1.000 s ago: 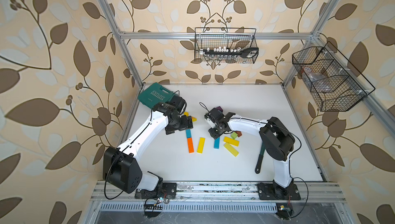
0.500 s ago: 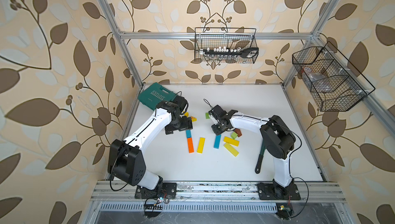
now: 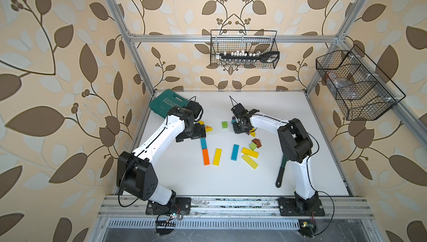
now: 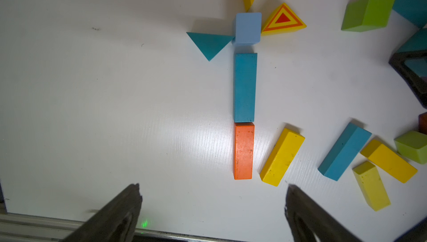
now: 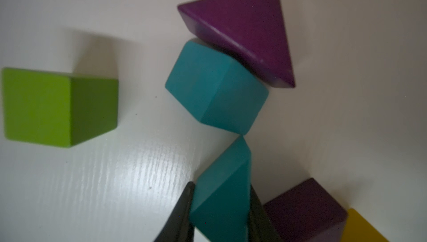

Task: Assemble a small pinwheel with building blocks
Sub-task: Pick up the building block from the center of the board, then place the building block at the center of the board.

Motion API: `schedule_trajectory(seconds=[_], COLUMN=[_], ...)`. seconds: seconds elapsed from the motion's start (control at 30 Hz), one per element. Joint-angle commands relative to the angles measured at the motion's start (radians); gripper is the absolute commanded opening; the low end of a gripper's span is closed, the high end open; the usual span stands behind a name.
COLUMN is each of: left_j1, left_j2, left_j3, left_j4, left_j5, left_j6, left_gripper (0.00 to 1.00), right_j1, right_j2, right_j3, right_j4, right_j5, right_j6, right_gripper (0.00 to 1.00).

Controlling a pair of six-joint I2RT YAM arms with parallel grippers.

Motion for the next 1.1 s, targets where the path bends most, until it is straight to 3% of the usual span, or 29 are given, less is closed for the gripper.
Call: schedule_trajectory(seconds=[0.0, 0.07, 0.17, 0.63, 0.83, 0.93, 1.07], left_j1=[0.012, 0.012, 0.012, 0.015, 0.018, 0.021, 0.022], left_j2=[-0.026, -0.03, -0.035, -0.041, -0.04, -0.04, -0.04], left_j3=[-0.006, -0.008, -0.004, -0.027, -0.043, -0.05, -0.041], left_j4=[-0.03, -0.031, -0.039, -0.035, -0.038, -0.036, -0.035], left_j5=[-0.025, -0.026, -0.028, -0.031, -0.037, -0.04, -0.035], left_j6=[0.019, 0.019, 0.019, 0.009, 0.011, 0.014, 0.017], left_gripper=[0.99, 0.99, 0.99, 0.99, 0.99, 0.99, 0.99], right_j1=[0.007, 0.008, 0.011, 0.031, -0.005, -0.032, -0.049], right_j2=[0.032, 0.011, -0.036, -0.103, -0.243, -0.301, -0.235], right_j3=[0.026, 0.017, -0.017, -0.067, -0.138, -0.171, -0.116], right_j4=[-0.058, -0.059, -0.051, 0.079, 0.047, 0.031, -0.055], right_j5=[-0.007, -0.02, -0.058, -0.235, -0.244, -0.247, -0.168], right_j6=[0.055, 0.066, 0.083, 0.116, -0.093, -0.253, -0.36], right_gripper=[0.2, 0.33, 0.41, 0.44, 0.45, 0.58, 0.64])
